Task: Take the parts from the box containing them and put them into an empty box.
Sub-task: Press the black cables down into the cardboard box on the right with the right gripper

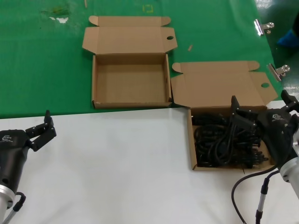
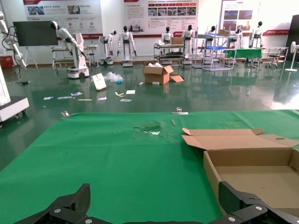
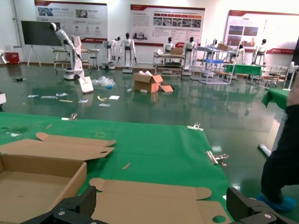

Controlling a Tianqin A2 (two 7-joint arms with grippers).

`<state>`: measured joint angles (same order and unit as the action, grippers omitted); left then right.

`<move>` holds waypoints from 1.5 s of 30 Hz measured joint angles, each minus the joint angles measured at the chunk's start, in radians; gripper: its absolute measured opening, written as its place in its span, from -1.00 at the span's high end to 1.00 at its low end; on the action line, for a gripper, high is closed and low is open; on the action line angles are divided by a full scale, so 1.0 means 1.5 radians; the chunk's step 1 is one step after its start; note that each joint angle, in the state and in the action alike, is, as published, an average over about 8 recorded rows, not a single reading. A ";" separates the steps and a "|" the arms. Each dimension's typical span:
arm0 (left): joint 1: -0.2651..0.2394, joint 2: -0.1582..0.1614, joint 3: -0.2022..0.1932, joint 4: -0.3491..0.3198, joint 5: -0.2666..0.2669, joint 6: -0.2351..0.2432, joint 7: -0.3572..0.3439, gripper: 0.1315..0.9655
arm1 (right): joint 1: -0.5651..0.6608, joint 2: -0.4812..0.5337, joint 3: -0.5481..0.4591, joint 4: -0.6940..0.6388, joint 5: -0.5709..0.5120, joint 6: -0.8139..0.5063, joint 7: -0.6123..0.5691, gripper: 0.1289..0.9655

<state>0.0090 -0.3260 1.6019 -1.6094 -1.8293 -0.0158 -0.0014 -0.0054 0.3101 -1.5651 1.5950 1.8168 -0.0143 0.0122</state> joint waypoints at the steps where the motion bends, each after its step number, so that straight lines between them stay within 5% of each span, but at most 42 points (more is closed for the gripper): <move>1: 0.000 0.000 0.000 0.000 0.000 0.000 0.000 -1.00 | 0.000 0.000 0.000 0.000 0.000 0.000 0.000 -1.00; 29: 0.000 0.000 0.000 0.000 0.000 0.000 0.000 -0.91 | 0.000 0.000 0.000 0.000 0.000 0.000 0.000 -1.00; 45: 0.000 0.000 0.000 0.000 0.000 0.000 0.000 -0.31 | 0.001 -0.012 0.000 0.004 0.003 0.016 -0.005 -1.00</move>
<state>0.0090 -0.3260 1.6019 -1.6094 -1.8293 -0.0158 -0.0014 -0.0036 0.2923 -1.5650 1.6012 1.8208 0.0094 0.0046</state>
